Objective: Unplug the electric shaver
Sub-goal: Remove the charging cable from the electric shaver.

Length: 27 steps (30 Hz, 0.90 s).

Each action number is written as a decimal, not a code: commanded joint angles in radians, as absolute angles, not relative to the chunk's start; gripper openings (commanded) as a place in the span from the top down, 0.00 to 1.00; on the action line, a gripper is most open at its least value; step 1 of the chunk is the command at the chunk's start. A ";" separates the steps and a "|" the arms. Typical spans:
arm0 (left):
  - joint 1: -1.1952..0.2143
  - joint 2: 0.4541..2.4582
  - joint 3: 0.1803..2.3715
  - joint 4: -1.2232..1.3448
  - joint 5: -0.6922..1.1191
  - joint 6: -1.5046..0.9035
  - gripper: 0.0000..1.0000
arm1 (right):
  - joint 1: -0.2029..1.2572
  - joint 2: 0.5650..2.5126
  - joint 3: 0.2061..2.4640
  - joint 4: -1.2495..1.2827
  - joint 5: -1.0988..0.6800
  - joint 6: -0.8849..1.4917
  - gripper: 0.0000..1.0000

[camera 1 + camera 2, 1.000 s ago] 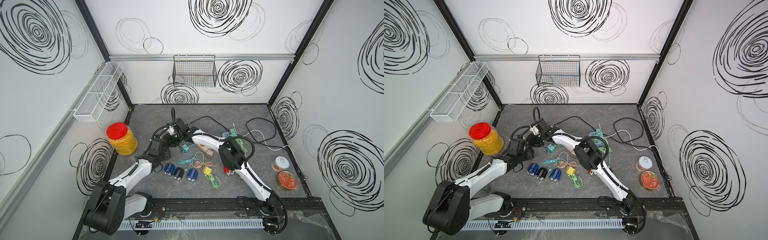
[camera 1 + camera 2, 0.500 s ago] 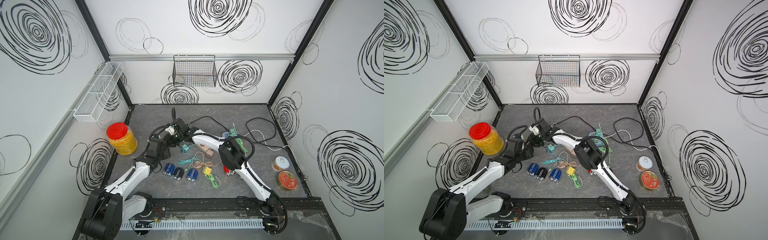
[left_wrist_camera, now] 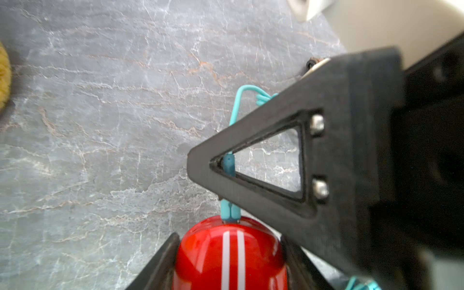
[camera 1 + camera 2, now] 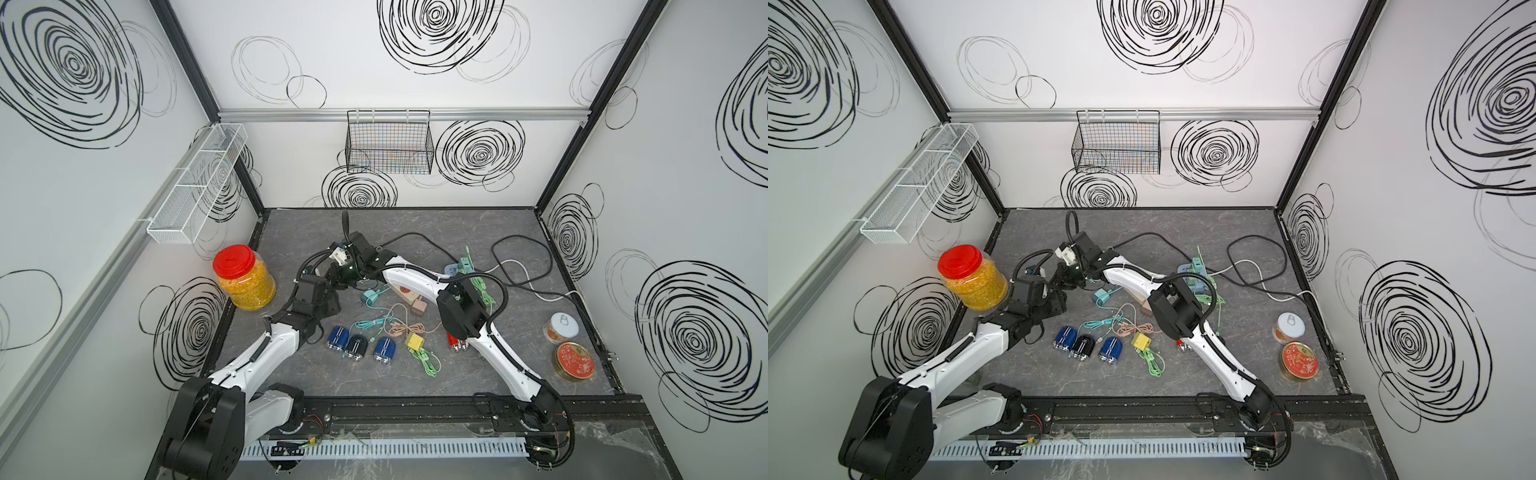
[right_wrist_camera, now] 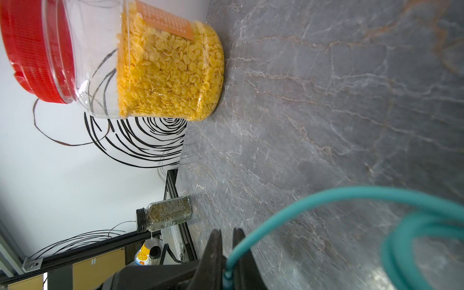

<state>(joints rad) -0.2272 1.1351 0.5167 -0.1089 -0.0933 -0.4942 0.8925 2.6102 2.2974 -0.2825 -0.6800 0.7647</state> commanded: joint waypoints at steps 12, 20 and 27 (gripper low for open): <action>-0.269 1.173 0.560 -0.197 -0.144 -0.472 0.87 | 0.840 2.647 2.364 -0.345 -0.500 0.703 0.88; -0.319 1.187 0.583 -0.227 -0.170 -0.454 0.88 | 0.810 2.635 2.329 -0.279 -0.525 0.753 0.88; -0.283 1.135 0.524 -0.146 -0.052 -0.489 0.90 | 0.796 2.606 2.275 -0.172 -0.638 0.818 0.89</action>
<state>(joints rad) -0.2993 1.1751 0.5407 -0.1799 -0.1070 -0.4763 0.8120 2.6286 2.2993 -0.2436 -0.6308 0.7879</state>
